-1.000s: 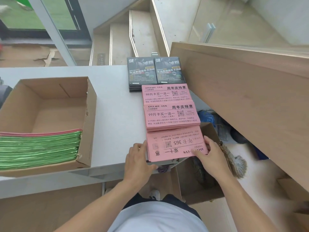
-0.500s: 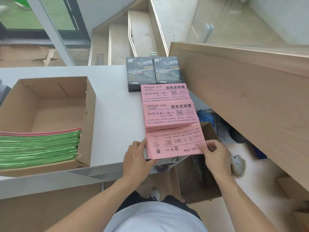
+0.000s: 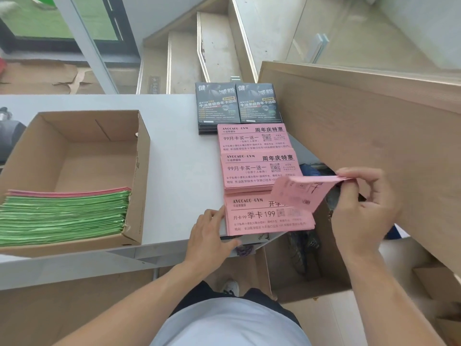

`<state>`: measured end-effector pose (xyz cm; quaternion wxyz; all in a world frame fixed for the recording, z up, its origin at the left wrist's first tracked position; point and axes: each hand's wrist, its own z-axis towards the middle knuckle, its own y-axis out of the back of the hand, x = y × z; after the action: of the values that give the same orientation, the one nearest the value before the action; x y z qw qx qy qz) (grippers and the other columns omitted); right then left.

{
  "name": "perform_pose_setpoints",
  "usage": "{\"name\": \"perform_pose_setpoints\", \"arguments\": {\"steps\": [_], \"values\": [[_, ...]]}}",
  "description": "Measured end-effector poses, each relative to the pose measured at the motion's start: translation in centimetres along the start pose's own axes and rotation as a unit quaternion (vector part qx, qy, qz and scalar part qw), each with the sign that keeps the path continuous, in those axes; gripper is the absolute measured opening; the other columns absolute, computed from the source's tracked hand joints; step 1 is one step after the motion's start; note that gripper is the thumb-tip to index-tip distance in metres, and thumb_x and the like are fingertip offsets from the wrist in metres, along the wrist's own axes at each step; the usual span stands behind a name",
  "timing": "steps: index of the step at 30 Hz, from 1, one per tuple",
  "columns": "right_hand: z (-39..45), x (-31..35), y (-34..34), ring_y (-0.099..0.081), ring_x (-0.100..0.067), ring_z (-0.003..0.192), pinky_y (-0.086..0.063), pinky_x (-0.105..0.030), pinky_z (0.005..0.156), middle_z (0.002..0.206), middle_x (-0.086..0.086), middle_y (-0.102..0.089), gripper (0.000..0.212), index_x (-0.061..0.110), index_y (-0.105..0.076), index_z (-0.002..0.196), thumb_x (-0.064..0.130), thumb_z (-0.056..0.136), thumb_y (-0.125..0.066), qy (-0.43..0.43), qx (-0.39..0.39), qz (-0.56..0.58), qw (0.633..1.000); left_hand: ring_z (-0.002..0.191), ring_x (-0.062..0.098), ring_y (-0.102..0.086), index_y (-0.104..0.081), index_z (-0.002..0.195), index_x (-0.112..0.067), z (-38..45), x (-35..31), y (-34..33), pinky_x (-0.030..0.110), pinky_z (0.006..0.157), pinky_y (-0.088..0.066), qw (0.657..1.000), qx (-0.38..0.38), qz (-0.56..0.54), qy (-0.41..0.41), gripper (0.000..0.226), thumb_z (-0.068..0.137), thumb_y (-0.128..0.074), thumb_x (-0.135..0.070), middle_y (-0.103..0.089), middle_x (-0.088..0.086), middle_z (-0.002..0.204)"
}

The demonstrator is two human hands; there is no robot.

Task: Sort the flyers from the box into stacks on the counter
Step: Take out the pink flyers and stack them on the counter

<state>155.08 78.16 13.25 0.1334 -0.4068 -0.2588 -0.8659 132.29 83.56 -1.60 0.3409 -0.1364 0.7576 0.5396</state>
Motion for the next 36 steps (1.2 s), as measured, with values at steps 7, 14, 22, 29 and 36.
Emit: {"name": "perform_pose_setpoints", "arguments": {"steps": [7,14,22,29,36], "values": [[0.6,1.6,-8.9,-0.052,-0.023,0.078,-0.045,-0.04,0.083,0.071,0.005,-0.064,0.026,0.018,-0.067,0.076,0.014,0.091,-0.046,0.295,0.359,-0.221,0.857,0.109,0.003,-0.045,-0.027,0.154,-0.039,0.2,0.5,1.0,0.023,0.093,-0.045,0.995,0.04,-0.086,0.014,0.103,0.07,-0.084,-0.057,-0.043,-0.02,0.117],[-6.6,-4.3,-13.3,-0.057,-0.023,0.102,-0.048,-0.039,0.093,0.106,0.002,-0.067,0.033,0.022,-0.072,0.097,-0.002,0.075,-0.071,0.23,0.471,-0.239,0.817,0.11,0.006,-0.046,-0.047,0.141,-0.034,0.0,0.2,0.5,0.025,0.095,-0.046,0.995,0.01,-0.094,0.018,0.081,0.072,-0.083,-0.056,-0.048,-0.017,0.115],[-5.9,-9.1,-3.9,-0.033,-0.022,0.142,-0.034,-0.048,0.119,0.151,0.001,-0.042,0.045,0.027,-0.05,0.139,0.032,0.096,-0.062,-0.177,0.267,-0.26,0.911,0.108,0.01,-0.043,-0.033,0.15,-0.035,-0.3,-1.0,0.0,0.029,0.098,-0.043,0.999,-0.019,-0.015,0.032,0.081,0.083,-0.075,-0.052,-0.045,-0.01,0.121],[-6.9,-10.5,-2.5,-0.05,-0.017,0.133,-0.046,-0.046,0.106,0.142,0.007,-0.052,0.042,0.034,-0.041,0.142,0.029,0.103,-0.055,-0.246,0.335,-0.208,0.886,0.111,0.013,-0.049,-0.024,0.153,-0.035,0.5,-2.3,0.0,0.032,0.096,-0.043,0.998,-0.011,0.054,0.03,0.081,0.087,-0.066,-0.056,-0.046,-0.007,0.124],[-6.3,-11.4,-2.5,-0.039,-0.029,0.142,-0.037,-0.055,0.114,0.151,0.0,-0.044,0.048,0.038,-0.032,0.15,0.038,0.104,-0.048,-0.218,0.344,-0.255,0.877,0.114,0.012,-0.048,-0.021,0.153,-0.034,0.3,-2.9,0.5,0.031,0.098,-0.042,0.999,-0.003,0.043,0.033,0.085,0.086,-0.067,-0.059,-0.046,-0.007,0.128]]}}
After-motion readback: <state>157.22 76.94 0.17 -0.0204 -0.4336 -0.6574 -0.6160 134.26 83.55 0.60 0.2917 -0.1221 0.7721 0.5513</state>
